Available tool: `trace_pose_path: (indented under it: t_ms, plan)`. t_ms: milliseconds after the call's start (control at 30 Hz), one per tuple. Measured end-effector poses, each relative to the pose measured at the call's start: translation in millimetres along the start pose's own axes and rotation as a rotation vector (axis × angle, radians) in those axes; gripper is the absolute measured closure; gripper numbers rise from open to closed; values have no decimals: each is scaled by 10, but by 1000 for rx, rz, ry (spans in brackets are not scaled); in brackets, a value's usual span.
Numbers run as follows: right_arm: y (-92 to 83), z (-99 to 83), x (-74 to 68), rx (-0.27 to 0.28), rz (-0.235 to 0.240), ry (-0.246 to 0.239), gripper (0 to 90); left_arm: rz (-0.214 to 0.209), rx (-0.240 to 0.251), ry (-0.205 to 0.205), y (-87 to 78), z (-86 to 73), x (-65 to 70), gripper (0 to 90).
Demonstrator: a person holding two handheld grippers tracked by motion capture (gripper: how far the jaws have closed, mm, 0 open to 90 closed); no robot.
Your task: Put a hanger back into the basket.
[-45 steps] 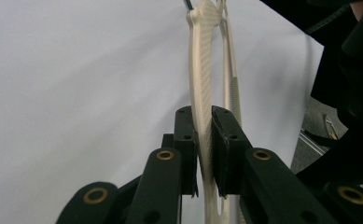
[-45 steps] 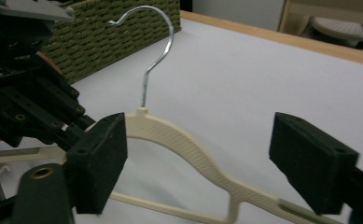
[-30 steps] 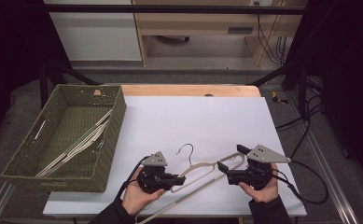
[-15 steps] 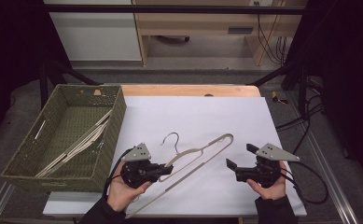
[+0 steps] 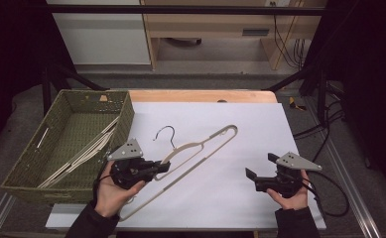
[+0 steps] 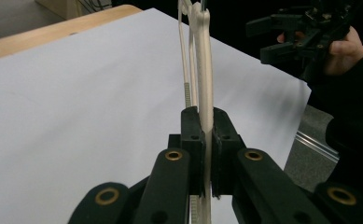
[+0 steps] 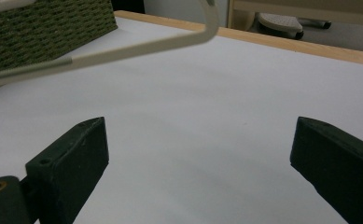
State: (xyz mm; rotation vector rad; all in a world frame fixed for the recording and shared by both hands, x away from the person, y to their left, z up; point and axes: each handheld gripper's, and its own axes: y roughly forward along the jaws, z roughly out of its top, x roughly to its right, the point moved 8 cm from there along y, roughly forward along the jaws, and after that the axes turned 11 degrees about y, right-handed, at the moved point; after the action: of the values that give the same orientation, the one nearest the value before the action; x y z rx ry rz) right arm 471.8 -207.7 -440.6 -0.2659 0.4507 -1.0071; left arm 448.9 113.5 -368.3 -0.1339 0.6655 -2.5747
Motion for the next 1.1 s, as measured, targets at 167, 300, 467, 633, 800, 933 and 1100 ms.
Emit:
trace_pose_path:
  t_ms: [167, 300, 467, 633, 800, 933, 1100]
  plan:
    - [-15, 5, 4, 0, 0, -1, 51, 20, 15, 15, -248, 138, -151, 859]
    - [-8, 4, 1, 0, -2, 3, 51, 52, 6, 47, -439, 225, -278, 859]
    - [-11, 7, 2, 1, -2, 5, 50, 72, 16, 76, -669, 321, -430, 859]
    - [-11, 6, 2, 0, -4, 6, 51, 104, 15, 112, -845, 339, -614, 859]
    - [-12, 6, 3, -1, -2, 6, 50, 127, 20, 79, -982, 278, -841, 859]
    - [-12, 6, 3, 0, -3, 6, 51, 162, 8, 77, -1084, 208, -1017, 858]
    - [-10, 5, 3, -2, -3, 5, 50, 196, 0, 80, -1205, 107, -1227, 858]
